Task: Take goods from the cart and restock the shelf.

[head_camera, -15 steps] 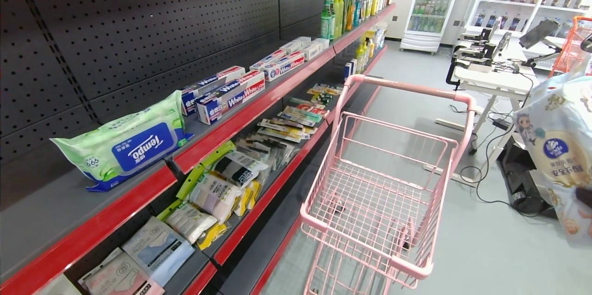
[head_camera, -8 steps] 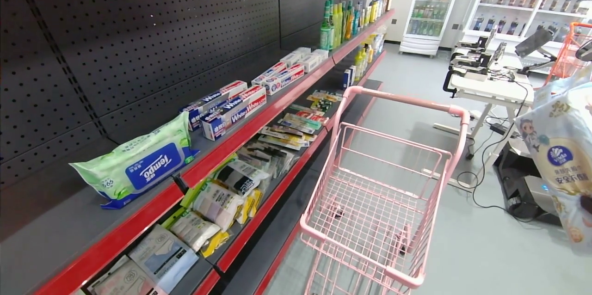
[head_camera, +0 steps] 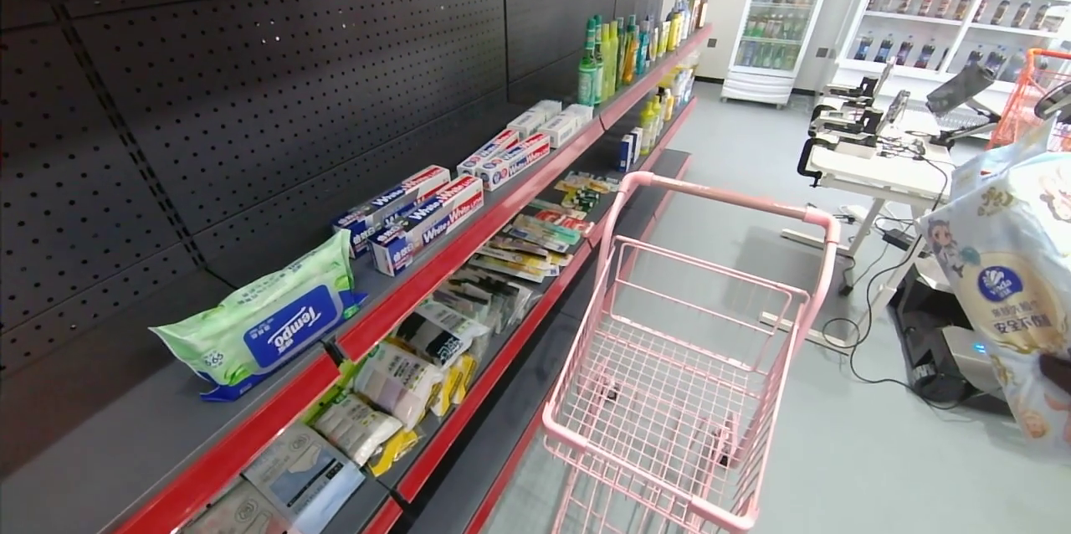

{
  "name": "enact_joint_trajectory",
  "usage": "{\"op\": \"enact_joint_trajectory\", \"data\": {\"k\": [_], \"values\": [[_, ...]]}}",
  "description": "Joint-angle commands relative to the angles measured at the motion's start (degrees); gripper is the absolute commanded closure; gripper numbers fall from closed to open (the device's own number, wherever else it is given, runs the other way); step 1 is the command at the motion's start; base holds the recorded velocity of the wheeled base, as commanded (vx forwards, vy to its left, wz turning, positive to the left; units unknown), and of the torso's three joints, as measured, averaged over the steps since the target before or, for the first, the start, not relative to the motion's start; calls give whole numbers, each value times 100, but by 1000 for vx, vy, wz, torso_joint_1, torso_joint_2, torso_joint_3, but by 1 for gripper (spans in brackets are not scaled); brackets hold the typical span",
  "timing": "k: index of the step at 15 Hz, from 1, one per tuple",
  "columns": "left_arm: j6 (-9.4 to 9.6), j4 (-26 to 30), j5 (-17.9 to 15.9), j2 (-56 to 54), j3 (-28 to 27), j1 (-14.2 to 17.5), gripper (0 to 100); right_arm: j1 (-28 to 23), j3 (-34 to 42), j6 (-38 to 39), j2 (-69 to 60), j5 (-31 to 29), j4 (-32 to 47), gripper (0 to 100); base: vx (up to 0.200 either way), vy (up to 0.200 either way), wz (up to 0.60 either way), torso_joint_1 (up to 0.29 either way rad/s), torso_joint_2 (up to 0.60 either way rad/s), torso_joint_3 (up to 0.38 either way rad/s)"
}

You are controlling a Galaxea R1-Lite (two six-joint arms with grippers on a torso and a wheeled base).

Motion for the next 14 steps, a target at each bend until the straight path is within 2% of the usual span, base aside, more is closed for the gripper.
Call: {"op": "enact_joint_trajectory", "data": {"k": [1,10,14], "values": [[2,-1,2,5,0,0,0,3,4,3,108,-2,3,100,0,0,0,168,-344,-183],[2,-1,2,5,0,0,0,3,22,-191,275,69,-5,100,0,0,0,153,-308,-159],[2,-1,2,5,0,0,0,3,-40,-349,451,69,-32,100,0,0,0,24,-51,-27]]}}
